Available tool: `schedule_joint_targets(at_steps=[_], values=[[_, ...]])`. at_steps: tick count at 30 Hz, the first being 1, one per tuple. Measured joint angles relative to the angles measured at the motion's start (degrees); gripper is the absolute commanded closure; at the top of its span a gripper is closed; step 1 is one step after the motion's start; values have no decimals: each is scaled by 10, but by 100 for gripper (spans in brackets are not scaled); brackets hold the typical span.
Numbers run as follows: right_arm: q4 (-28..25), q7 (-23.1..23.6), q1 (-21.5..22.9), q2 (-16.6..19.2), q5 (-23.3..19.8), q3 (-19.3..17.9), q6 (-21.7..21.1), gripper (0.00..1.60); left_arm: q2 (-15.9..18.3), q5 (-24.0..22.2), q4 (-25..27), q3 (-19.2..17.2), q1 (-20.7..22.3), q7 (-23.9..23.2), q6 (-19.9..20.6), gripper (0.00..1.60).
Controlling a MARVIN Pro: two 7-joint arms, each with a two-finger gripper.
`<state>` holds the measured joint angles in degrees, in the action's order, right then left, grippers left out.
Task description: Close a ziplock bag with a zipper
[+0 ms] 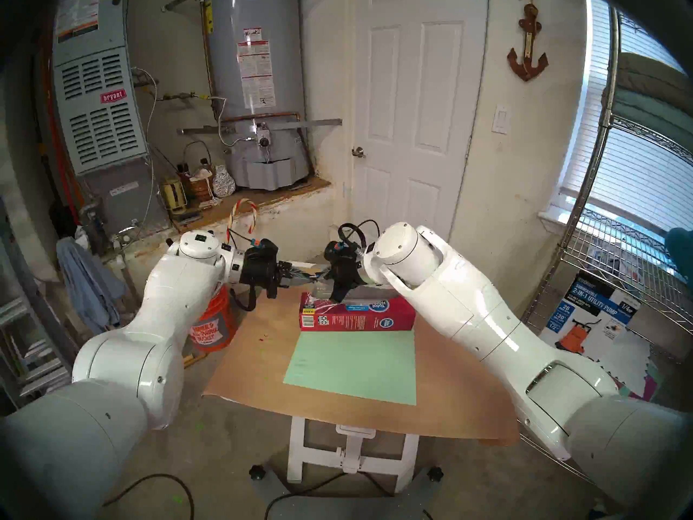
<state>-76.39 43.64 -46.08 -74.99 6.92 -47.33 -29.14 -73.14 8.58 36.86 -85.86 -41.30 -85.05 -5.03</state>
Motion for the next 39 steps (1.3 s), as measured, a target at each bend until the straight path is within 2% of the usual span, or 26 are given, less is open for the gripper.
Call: schedule_joint_targets(at_steps=[21,39], values=[[-15,0,-10,26,20,8,39,160,0,-1,14,0,-6,0,17,160],[-12,-3,-20,46,27,-5,42,160,9,-24,50,6,-31,0,27,160]])
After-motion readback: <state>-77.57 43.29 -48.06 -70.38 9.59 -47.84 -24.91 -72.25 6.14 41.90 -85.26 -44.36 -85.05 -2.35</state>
